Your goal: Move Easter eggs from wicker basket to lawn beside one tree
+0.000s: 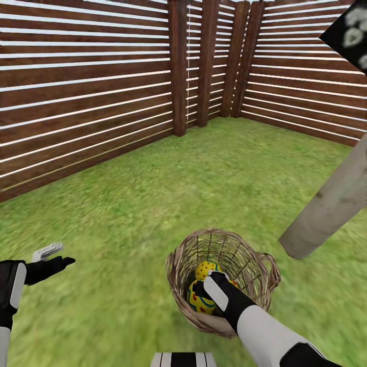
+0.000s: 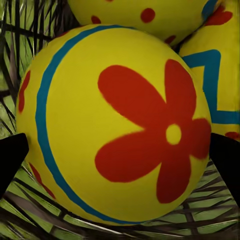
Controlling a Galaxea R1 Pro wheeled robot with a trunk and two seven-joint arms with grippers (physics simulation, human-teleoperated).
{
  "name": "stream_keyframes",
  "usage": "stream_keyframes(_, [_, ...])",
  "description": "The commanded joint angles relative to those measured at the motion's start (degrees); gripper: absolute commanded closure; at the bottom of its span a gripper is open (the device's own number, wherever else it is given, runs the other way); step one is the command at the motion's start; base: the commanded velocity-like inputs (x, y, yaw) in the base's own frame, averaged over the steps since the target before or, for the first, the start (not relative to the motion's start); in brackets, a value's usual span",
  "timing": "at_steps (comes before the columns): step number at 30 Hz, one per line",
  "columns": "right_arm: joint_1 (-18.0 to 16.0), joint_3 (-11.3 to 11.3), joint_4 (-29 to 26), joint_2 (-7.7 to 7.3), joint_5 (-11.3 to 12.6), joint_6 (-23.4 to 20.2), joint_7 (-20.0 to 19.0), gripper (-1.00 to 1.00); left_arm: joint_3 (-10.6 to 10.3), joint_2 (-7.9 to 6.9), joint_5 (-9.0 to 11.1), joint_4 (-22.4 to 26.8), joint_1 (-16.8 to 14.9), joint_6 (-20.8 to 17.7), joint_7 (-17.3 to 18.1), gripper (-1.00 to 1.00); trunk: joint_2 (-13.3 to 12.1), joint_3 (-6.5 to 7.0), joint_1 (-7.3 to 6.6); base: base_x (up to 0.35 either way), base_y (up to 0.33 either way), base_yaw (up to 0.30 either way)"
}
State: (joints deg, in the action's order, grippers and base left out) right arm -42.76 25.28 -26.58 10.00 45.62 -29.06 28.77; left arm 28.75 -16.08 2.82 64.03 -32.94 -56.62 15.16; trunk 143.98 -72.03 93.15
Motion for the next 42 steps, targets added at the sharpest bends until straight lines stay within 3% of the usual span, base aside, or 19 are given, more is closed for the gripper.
stream_keyframes(1, [0.0, 0.2, -0.1, 0.00, 0.2, -0.2, 0.4, 1.00, 0.1, 0.00, 0.3, 0.0, 0.0, -0.3, 0.0, -1.00, 0.0, 0.18, -0.03, 0.000, 0.000, 0.000])
stream_keyframes(42, [0.0, 0.2, 0.0, 0.00, 0.3, -1.4, 0.4, 1.00, 0.0, 0.00, 0.3, 0.1, 0.0, -1.0, 0.0, -1.00, -0.5, 9.27, -1.09, -0.020, 0.000, 0.000])
